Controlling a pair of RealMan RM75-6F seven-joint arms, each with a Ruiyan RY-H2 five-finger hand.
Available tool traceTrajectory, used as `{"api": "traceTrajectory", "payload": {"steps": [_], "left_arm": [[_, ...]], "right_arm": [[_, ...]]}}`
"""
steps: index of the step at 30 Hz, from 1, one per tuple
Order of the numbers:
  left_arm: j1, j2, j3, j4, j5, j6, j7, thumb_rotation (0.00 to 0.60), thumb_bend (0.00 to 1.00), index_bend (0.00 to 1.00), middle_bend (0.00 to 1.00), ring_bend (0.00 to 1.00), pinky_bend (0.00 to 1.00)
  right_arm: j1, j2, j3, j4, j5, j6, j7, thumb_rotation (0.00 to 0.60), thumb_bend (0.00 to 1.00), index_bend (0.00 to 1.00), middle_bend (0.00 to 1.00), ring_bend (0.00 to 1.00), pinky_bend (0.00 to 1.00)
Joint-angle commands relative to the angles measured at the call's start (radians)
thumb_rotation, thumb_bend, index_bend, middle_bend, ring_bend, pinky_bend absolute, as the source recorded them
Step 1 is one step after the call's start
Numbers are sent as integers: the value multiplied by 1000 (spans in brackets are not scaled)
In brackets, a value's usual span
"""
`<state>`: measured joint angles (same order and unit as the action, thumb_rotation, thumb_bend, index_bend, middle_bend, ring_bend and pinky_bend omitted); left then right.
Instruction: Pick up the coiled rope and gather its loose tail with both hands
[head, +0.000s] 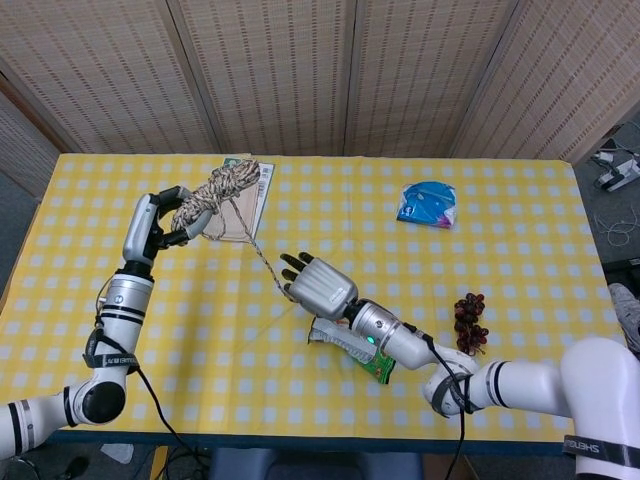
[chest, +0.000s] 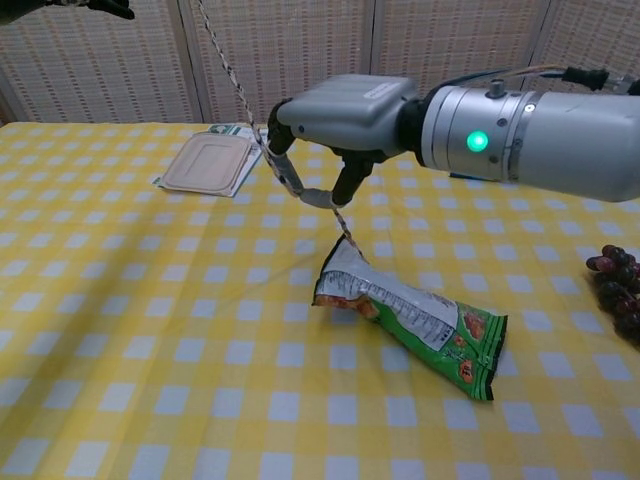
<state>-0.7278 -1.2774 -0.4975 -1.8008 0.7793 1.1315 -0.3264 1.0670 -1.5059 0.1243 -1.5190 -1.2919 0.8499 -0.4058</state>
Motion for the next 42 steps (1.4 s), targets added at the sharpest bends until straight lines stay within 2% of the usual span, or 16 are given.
{"api": "traceTrajectory", "payload": {"steps": [1, 5, 11, 14, 18, 27, 32, 36, 42], "left_arm": [[-15, -30, 16, 49, -22, 47, 94, 485, 260, 728, 713, 522, 307], [-28, -73, 44, 108, -12, 111, 211, 484, 260, 730, 713, 522, 306], [-38, -116, 74, 163, -10, 143, 333, 458, 260, 732, 716, 522, 306], [-37, -133, 92, 175, 11, 152, 373, 429, 261, 732, 716, 522, 306], [-31, -147, 117, 181, 47, 157, 410, 426, 260, 734, 716, 522, 306], [-14, -168, 185, 170, 190, 180, 479, 445, 261, 735, 717, 521, 307], [-4, -172, 202, 143, 237, 172, 483, 446, 260, 735, 718, 520, 306], [8, -158, 215, 97, 285, 144, 442, 485, 260, 735, 718, 515, 306], [23, -125, 229, 34, 374, 98, 341, 502, 261, 736, 720, 510, 307]], "right_arm": [[-3, 28, 6, -55, -15, 12, -26, 600, 415, 584, 313, 99, 232], [-1, 82, 26, -148, -16, 26, -82, 600, 414, 584, 317, 101, 232], [21, 167, 79, -287, 19, 43, -211, 600, 415, 586, 323, 104, 232], [36, 196, 114, -337, 53, 55, -263, 600, 415, 597, 327, 104, 232], [59, 217, 156, -369, 95, 66, -301, 600, 427, 602, 331, 104, 232], [107, 208, 230, -353, 147, 80, -268, 600, 450, 607, 331, 104, 232], [126, 191, 255, -318, 150, 95, -236, 600, 451, 607, 331, 104, 232], [143, 168, 274, -268, 183, 100, -208, 600, 451, 608, 331, 104, 232], [169, 140, 285, -189, 250, 93, -198, 600, 451, 607, 331, 104, 232]]}}
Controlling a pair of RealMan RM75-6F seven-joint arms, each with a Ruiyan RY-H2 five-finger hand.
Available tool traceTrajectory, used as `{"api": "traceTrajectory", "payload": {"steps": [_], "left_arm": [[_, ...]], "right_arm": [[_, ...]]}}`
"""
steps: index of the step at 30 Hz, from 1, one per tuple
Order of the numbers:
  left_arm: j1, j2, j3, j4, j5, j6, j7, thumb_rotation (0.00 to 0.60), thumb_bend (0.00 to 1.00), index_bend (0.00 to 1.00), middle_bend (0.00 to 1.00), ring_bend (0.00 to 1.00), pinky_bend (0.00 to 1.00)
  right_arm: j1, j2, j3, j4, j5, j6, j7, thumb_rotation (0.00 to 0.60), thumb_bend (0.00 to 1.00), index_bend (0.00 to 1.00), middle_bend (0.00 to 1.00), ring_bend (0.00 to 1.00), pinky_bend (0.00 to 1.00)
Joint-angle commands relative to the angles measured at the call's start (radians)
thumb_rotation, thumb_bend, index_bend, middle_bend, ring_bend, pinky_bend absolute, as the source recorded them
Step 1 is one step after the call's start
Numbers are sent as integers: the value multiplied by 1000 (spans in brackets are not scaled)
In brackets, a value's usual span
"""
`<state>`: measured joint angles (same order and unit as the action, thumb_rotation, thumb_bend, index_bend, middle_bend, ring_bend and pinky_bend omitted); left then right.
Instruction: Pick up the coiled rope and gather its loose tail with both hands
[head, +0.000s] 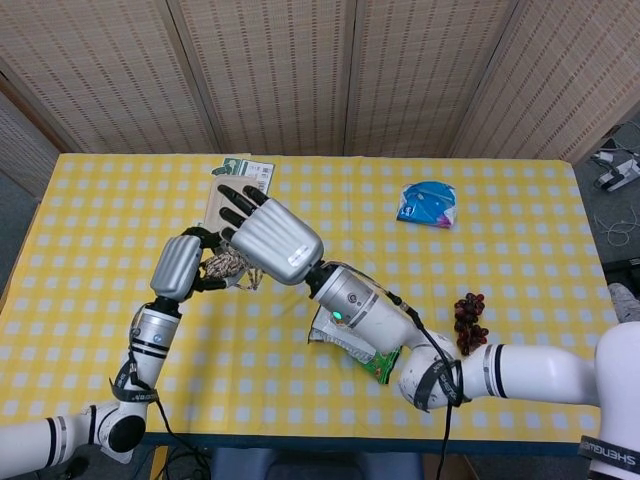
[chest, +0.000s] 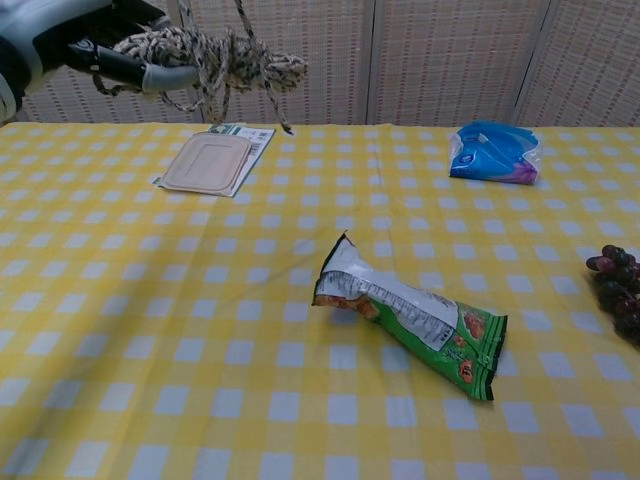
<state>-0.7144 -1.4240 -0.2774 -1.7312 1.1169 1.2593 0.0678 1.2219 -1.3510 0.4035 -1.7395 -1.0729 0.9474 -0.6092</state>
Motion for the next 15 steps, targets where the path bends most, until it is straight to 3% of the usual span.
{"api": "traceTrajectory", "payload": {"steps": [1, 15], "left_arm": [[11, 29, 10, -48, 46, -39, -70, 503, 260, 736, 720, 509, 307], [48, 100, -6, -170, 177, -58, -277, 484, 260, 735, 720, 509, 306]], "right_arm": [[18, -19, 6, 41, 40, -6, 6, 600, 451, 607, 331, 104, 232], [27, -58, -19, 157, 118, -10, 47, 600, 451, 608, 331, 104, 232]]}}
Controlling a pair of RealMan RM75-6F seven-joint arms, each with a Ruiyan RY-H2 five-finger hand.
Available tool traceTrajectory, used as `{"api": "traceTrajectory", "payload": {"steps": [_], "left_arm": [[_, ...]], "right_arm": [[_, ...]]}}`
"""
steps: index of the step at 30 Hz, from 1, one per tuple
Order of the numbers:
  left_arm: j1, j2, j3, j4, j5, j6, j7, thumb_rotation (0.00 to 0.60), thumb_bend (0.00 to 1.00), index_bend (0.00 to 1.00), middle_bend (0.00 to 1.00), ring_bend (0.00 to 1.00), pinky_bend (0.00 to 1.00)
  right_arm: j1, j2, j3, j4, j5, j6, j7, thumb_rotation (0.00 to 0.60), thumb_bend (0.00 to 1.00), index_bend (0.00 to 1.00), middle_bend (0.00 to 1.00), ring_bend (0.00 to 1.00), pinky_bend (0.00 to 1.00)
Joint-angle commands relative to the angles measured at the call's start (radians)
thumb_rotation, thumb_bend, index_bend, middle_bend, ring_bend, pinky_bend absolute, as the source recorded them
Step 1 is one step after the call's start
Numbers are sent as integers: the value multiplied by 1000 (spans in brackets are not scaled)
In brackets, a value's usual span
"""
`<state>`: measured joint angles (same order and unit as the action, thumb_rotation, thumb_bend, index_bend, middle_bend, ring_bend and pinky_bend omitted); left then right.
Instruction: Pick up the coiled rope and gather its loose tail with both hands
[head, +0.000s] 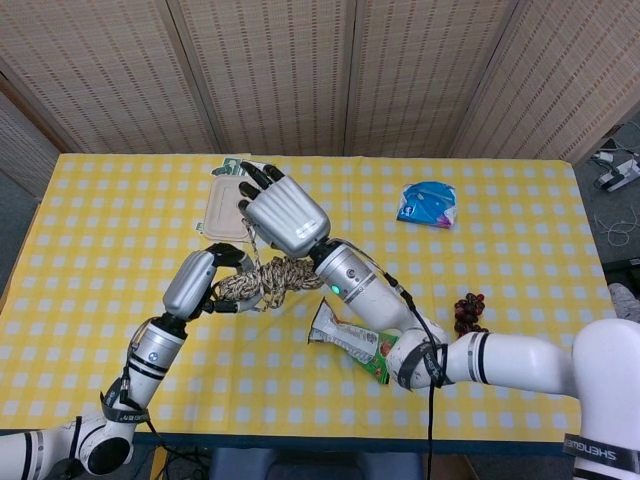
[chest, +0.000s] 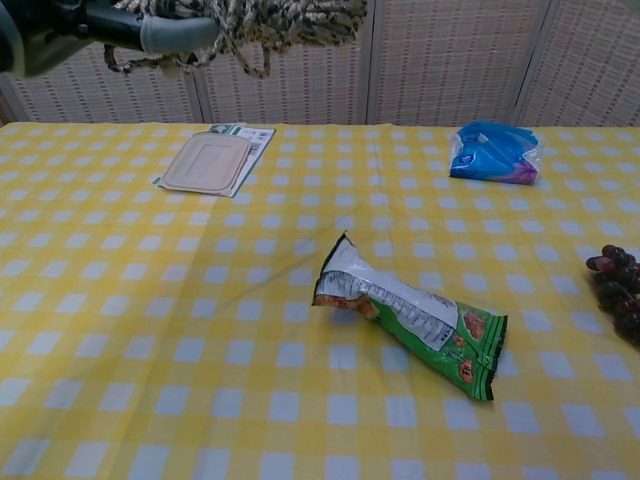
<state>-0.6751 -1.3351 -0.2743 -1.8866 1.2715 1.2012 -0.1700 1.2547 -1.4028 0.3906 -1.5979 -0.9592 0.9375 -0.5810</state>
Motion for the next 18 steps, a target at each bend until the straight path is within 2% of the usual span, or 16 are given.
{"api": "traceTrajectory", "payload": {"steps": [1, 8, 18], "left_arm": [[10, 13, -13, -16, 28, 1, -59, 482, 260, 735, 720, 509, 307], [22, 27, -46, -26, 36, 1, -187, 495, 260, 736, 721, 509, 306], [33, 39, -91, -22, -7, 17, -223, 496, 260, 737, 722, 509, 307]], "right_arm": [[-9, -9, -9, 22, 3, 0, 28, 600, 451, 608, 331, 104, 232], [-38, -40, -30, 77, -17, 0, 121, 600, 452, 607, 331, 104, 232], [-86, -75, -67, 144, -80, 0, 234, 600, 451, 607, 331, 104, 232]]}}
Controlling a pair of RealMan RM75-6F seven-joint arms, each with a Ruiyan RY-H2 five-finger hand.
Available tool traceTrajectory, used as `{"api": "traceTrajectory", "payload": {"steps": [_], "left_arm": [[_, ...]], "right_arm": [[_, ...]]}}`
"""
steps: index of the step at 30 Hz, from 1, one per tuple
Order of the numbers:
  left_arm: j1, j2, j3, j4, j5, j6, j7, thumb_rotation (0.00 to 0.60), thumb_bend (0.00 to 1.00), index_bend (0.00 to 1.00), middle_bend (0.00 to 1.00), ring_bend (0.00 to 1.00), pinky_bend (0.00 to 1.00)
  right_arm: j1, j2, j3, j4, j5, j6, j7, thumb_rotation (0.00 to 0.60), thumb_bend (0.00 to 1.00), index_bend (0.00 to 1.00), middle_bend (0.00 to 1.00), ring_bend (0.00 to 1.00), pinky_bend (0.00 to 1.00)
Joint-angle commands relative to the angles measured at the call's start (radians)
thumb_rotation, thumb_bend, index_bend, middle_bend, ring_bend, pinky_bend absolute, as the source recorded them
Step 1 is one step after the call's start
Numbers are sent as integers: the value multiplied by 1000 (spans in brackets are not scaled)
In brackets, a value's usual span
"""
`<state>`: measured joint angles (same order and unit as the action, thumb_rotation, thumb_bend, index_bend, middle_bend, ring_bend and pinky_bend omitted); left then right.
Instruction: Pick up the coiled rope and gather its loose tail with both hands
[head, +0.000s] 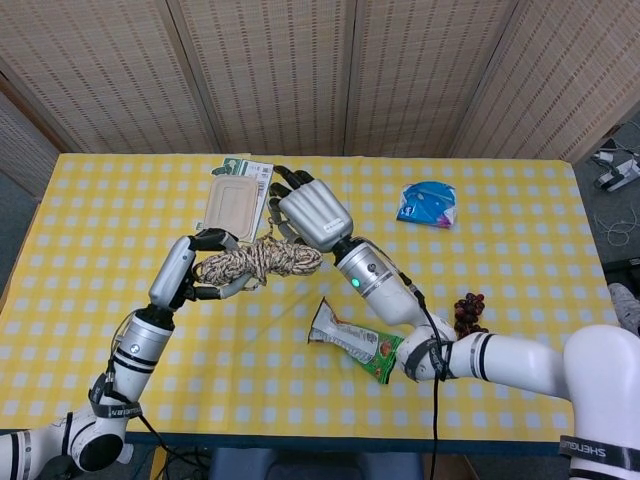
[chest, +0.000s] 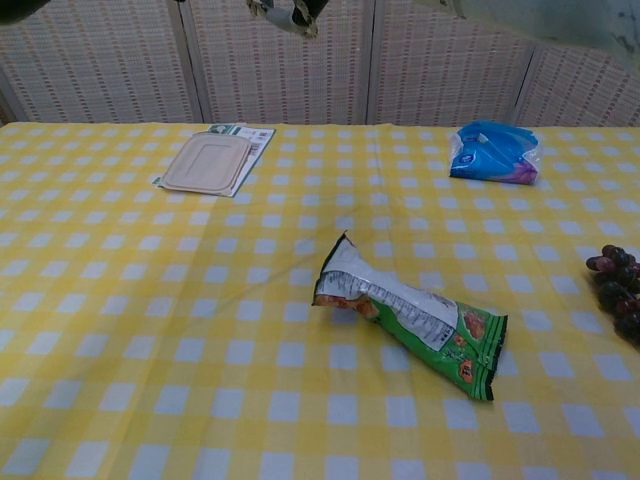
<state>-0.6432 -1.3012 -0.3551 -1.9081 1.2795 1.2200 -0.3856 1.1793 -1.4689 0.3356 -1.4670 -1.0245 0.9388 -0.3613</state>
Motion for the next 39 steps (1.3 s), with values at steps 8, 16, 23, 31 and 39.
{"api": "traceTrajectory", "payload": {"steps": [8, 16, 23, 31, 39], "left_arm": [[0, 19, -45, -4, -84, -25, -27, 495, 260, 738, 722, 509, 306], [-10, -7, -74, 20, -146, -7, 25, 500, 261, 737, 722, 509, 306], [-23, -66, -91, 67, -191, 47, 118, 504, 261, 737, 722, 509, 307], [-29, -129, -90, 150, -177, 107, 193, 518, 260, 736, 722, 509, 307], [-13, -129, -91, 183, -152, 94, 139, 557, 261, 736, 722, 509, 306]], "right_arm": [[-29, -43, -45, 49, -52, -16, 42, 600, 451, 607, 330, 104, 232], [-41, -78, -69, 60, -86, -26, 55, 600, 452, 607, 331, 104, 232], [-45, -93, -71, 42, -88, -35, 46, 600, 452, 607, 331, 104, 232], [-55, -81, -68, -8, -47, -51, 15, 600, 447, 576, 317, 104, 232], [-81, -23, -48, -74, -3, -34, 4, 600, 259, 157, 204, 103, 232]]}}
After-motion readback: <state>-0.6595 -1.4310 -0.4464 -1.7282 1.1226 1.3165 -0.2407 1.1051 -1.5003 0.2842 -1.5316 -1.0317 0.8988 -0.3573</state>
